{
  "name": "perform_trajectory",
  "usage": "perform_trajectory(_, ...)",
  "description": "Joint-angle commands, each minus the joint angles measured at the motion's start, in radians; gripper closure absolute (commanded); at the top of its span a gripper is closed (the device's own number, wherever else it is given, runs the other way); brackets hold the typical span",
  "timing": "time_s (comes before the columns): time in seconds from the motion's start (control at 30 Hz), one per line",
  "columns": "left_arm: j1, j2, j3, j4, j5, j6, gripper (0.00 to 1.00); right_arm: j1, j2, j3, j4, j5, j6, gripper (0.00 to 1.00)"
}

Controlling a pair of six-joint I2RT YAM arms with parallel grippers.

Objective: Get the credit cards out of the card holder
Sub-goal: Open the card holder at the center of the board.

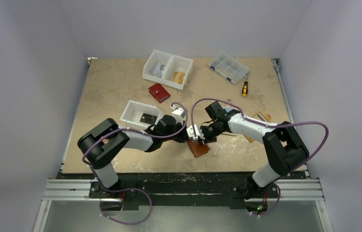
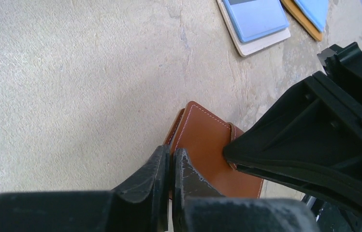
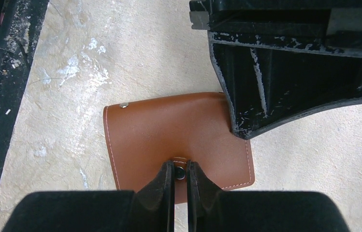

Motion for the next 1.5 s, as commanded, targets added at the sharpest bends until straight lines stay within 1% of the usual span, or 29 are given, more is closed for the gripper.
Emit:
perform_trajectory(0.0,-0.007,-0.008,-0.016,-0.041,0.005,0.014,1.00,0.005,-0.017,-0.003,-0.016,-0.010,0.006,0.97)
perform_trajectory(0.37,-0.002,-0.126,-0.098,-0.069,-0.076,0.006,1.00,-0.083,-0.117,-0.018,-0.069,-0.062,0.013,1.00)
perform_trajectory(0.47,0.000,-0.158,-0.111,-0.087,-0.097,0.010,1.00,-0.099,-0.125,-0.038,-0.054,-0.016,0.034,0.99)
perform_trajectory(0.53,0.001,-0.180,-0.114,-0.107,-0.106,0.011,1.00,-0.109,-0.119,-0.052,-0.038,0.023,0.048,0.96)
perform_trajectory(0.6,0.002,-0.203,-0.108,-0.130,-0.111,0.007,1.00,-0.121,-0.106,-0.066,-0.030,0.052,0.067,0.88)
perform_trajectory(0.7,0.002,-0.236,-0.078,-0.171,-0.100,-0.016,0.81,-0.127,-0.078,-0.071,-0.045,0.063,0.089,0.81)
perform_trajectory(0.77,0.002,-0.258,-0.063,-0.194,-0.103,-0.037,0.71,-0.126,-0.074,-0.072,-0.047,0.065,0.118,0.71)
perform_trajectory(0.8,0.001,-0.268,-0.055,-0.209,-0.107,-0.046,0.68,-0.126,-0.077,-0.068,-0.033,0.068,0.160,0.66)
perform_trajectory(0.9,0.002,-0.298,-0.031,-0.270,-0.128,-0.063,0.65,-0.126,-0.086,-0.041,-0.020,0.026,0.258,0.52)
perform_trajectory(0.97,0.001,-0.332,-0.028,-0.292,-0.152,-0.077,0.65,-0.129,-0.079,-0.008,-0.037,-0.001,0.305,0.48)
perform_trajectory(1.07,0.000,-0.411,-0.043,-0.292,-0.167,-0.112,0.65,-0.137,-0.057,0.039,-0.064,-0.033,0.384,0.48)
perform_trajectory(1.1,0.000,-0.434,-0.047,-0.294,-0.171,-0.144,0.64,-0.143,-0.051,0.047,-0.059,-0.035,0.419,0.49)
perform_trajectory(1.13,0.000,-0.453,-0.052,-0.309,-0.184,-0.191,0.60,-0.152,-0.044,0.052,-0.049,-0.034,0.456,0.52)
perform_trajectory(1.2,0.000,-0.483,-0.071,-0.309,-0.180,-0.281,0.52,-0.168,-0.024,0.064,-0.028,-0.027,0.524,0.62)
perform_trajectory(1.27,-0.017,-0.507,-0.085,-0.299,-0.169,-0.321,0.48,-0.174,-0.010,0.071,-0.029,-0.028,0.540,0.68)
perform_trajectory(1.3,-0.040,-0.520,-0.084,-0.309,-0.189,-0.326,0.48,-0.174,-0.005,0.073,-0.030,-0.036,0.547,0.68)
perform_trajectory(1.37,-0.111,-0.536,-0.060,-0.359,-0.271,-0.320,0.47,-0.174,-0.005,0.079,-0.039,-0.063,0.561,0.68)
perform_trajectory(1.47,-0.217,-0.510,-0.003,-0.443,-0.380,-0.295,0.47,-0.178,-0.001,0.094,-0.033,-0.089,0.606,0.65)
